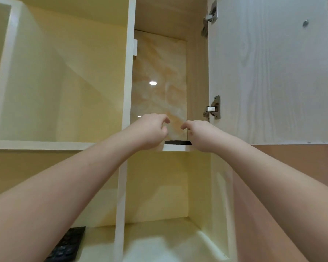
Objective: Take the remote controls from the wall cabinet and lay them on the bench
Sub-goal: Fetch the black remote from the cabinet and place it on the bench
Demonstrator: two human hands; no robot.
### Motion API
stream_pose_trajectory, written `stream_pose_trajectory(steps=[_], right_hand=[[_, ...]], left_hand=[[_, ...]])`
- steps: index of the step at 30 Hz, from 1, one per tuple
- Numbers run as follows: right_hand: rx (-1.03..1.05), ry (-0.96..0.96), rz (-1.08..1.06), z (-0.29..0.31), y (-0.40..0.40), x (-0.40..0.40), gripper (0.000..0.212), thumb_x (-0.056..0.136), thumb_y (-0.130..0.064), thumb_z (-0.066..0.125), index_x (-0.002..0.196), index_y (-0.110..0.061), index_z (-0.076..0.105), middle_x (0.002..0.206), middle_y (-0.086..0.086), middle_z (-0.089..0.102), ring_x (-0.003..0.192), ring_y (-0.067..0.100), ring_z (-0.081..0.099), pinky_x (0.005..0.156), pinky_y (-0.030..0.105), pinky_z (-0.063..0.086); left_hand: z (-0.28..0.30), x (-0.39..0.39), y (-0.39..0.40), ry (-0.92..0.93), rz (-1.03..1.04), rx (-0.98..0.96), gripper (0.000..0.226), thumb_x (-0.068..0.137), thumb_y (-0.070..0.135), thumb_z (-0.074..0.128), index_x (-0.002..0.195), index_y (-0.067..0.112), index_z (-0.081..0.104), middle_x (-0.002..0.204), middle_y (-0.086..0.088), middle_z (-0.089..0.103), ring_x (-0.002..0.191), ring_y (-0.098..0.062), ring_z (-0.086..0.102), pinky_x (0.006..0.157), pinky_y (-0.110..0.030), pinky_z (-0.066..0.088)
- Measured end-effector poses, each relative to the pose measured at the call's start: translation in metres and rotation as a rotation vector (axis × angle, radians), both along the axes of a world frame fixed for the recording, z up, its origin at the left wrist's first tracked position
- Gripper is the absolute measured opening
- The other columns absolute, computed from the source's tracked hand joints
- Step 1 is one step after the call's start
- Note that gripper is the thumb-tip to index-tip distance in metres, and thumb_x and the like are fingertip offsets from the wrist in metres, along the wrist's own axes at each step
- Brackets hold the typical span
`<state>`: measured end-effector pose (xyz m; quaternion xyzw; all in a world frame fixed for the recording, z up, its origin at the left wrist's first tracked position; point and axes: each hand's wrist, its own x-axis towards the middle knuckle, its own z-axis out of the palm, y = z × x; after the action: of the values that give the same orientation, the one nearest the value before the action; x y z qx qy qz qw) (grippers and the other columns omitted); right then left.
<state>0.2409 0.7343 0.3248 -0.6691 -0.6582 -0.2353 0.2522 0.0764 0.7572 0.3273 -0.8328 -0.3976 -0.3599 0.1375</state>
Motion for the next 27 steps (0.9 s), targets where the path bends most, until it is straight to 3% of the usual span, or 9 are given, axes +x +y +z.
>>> stream_pose_trajectory(steps=[7, 11, 13, 15, 16, 18, 22, 24, 27], right_hand=[[-0.117, 0.026, -0.035, 0.006, 0.018, 0.004, 0.046, 0.094, -0.011, 0.038, 0.139, -0.019, 0.041, 0.126, 0.012, 0.055, 0.090, 0.027, 0.057, 0.071, 0.030, 0.048], [-0.214, -0.024, -0.085, 0.012, 0.016, -0.007, 0.045, 0.097, -0.031, 0.044, 0.138, -0.012, 0.041, 0.129, 0.013, 0.055, 0.110, 0.030, 0.056, 0.086, 0.034, 0.047], [-0.287, -0.065, -0.133, 0.016, 0.016, -0.013, 0.046, 0.099, -0.034, 0.041, 0.135, -0.007, 0.045, 0.131, 0.012, 0.055, 0.117, 0.031, 0.054, 0.086, 0.033, 0.044], [-0.344, -0.093, -0.160, 0.018, 0.020, -0.017, 0.035, 0.099, -0.025, 0.042, 0.125, -0.004, 0.055, 0.118, 0.012, 0.062, 0.106, 0.029, 0.060, 0.069, 0.031, 0.043], [-0.372, -0.112, -0.187, 0.018, 0.023, -0.018, 0.029, 0.099, -0.018, 0.041, 0.116, -0.003, 0.059, 0.102, 0.011, 0.064, 0.090, 0.026, 0.062, 0.058, 0.029, 0.039], [-0.382, -0.116, -0.240, 0.018, 0.025, -0.019, 0.023, 0.099, -0.016, 0.037, 0.098, -0.005, 0.057, 0.073, 0.006, 0.052, 0.060, 0.020, 0.049, 0.049, 0.028, 0.031], [-0.369, -0.070, -0.238, 0.020, 0.025, -0.020, 0.025, 0.098, -0.017, 0.036, 0.083, -0.006, 0.054, 0.071, 0.005, 0.045, 0.066, 0.023, 0.046, 0.052, 0.028, 0.033], [-0.328, -0.060, -0.258, 0.018, 0.025, -0.022, 0.032, 0.096, -0.017, 0.038, 0.067, -0.008, 0.046, 0.066, 0.004, 0.041, 0.056, 0.018, 0.039, 0.048, 0.026, 0.030], [-0.281, -0.032, -0.238, 0.017, 0.024, -0.024, 0.034, 0.096, -0.024, 0.041, 0.064, -0.009, 0.042, 0.066, 0.003, 0.040, 0.056, 0.018, 0.038, 0.047, 0.026, 0.029]], left_hand=[[0.022, 0.019, 0.027, -0.011, 0.090, -0.146, 0.043, 0.096, 0.020, 0.038, 0.138, 0.021, 0.046, 0.138, -0.006, 0.054, 0.119, -0.025, 0.053, 0.091, -0.030, 0.044], [0.026, 0.025, 0.034, -0.010, 0.110, -0.198, 0.044, 0.096, 0.015, 0.038, 0.139, 0.018, 0.046, 0.136, -0.006, 0.054, 0.119, -0.026, 0.053, 0.087, -0.028, 0.042], [0.024, 0.024, 0.038, -0.022, 0.113, -0.203, 0.043, 0.096, 0.013, 0.039, 0.138, 0.016, 0.048, 0.135, -0.007, 0.055, 0.118, -0.026, 0.053, 0.088, -0.029, 0.042], [0.019, 0.023, 0.044, -0.012, 0.117, -0.192, 0.042, 0.095, 0.012, 0.040, 0.135, 0.017, 0.050, 0.133, -0.007, 0.057, 0.116, -0.026, 0.055, 0.087, -0.028, 0.043], [0.016, 0.023, 0.047, -0.003, 0.121, -0.185, 0.042, 0.094, 0.011, 0.041, 0.135, 0.018, 0.050, 0.132, -0.007, 0.058, 0.115, -0.025, 0.056, 0.086, -0.028, 0.044], [0.013, 0.023, 0.051, -0.011, 0.118, -0.163, 0.042, 0.094, 0.009, 0.040, 0.133, 0.020, 0.051, 0.131, -0.007, 0.059, 0.109, -0.025, 0.059, 0.081, -0.027, 0.045], [0.015, 0.021, 0.052, -0.026, 0.128, -0.159, 0.046, 0.093, 0.004, 0.037, 0.133, 0.020, 0.051, 0.131, -0.009, 0.058, 0.107, -0.026, 0.060, 0.075, -0.026, 0.042], [0.015, 0.022, 0.052, -0.017, 0.137, -0.188, 0.048, 0.092, 0.002, 0.037, 0.136, 0.019, 0.049, 0.133, -0.007, 0.056, 0.114, -0.025, 0.057, 0.081, -0.027, 0.044], [0.015, 0.022, 0.049, 0.027, 0.172, -0.231, 0.049, 0.094, 0.000, 0.037, 0.140, 0.015, 0.045, 0.138, -0.007, 0.053, 0.122, -0.025, 0.052, 0.091, -0.029, 0.043]])
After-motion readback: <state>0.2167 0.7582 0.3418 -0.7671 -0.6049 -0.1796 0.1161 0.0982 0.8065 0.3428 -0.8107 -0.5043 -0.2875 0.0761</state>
